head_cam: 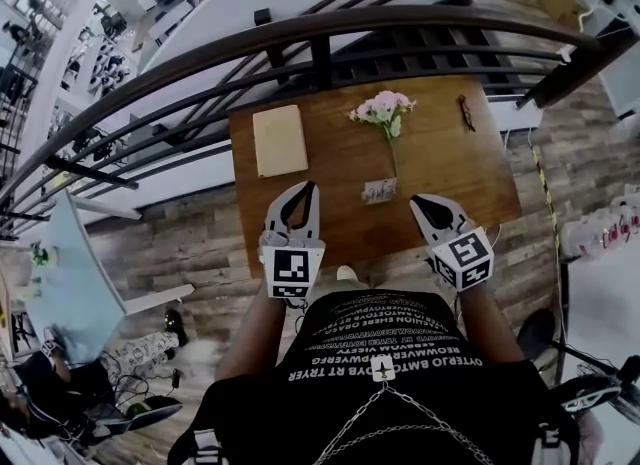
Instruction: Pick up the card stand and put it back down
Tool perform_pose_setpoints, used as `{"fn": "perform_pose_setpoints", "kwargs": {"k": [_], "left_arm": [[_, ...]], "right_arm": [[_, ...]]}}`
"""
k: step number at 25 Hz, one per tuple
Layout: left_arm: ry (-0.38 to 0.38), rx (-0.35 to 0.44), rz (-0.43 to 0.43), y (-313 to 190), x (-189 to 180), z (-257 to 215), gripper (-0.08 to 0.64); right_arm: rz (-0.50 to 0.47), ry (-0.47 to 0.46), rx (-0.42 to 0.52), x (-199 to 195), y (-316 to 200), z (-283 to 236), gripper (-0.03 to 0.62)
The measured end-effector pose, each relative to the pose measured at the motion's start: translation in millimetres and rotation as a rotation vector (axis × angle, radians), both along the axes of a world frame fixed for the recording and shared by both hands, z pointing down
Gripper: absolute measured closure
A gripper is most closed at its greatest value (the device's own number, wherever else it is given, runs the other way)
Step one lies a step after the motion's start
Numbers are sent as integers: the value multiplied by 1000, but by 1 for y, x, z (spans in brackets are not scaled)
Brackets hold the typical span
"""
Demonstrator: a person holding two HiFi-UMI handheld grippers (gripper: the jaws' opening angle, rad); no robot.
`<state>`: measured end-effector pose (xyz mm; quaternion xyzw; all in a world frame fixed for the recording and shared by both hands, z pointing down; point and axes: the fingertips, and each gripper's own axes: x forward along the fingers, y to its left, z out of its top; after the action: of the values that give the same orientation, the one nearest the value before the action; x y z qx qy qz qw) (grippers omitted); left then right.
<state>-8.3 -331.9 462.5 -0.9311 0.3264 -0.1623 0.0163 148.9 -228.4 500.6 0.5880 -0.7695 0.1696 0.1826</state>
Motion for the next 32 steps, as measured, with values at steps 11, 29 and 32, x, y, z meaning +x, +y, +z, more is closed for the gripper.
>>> {"fn": "perform_pose_setpoints", "kwargs": {"k": [11, 29, 32], "left_arm": [[-18, -41, 79, 15, 21, 19, 531], [-90, -47, -15, 6, 31, 18, 531], [-110, -55, -31, 1, 33, 22, 531]], "right_arm": [[27, 22, -164, 19, 27, 62, 578], [-115, -112, -421, 44, 9, 231, 557], [-147, -123, -456, 44, -2, 252, 498]]}}
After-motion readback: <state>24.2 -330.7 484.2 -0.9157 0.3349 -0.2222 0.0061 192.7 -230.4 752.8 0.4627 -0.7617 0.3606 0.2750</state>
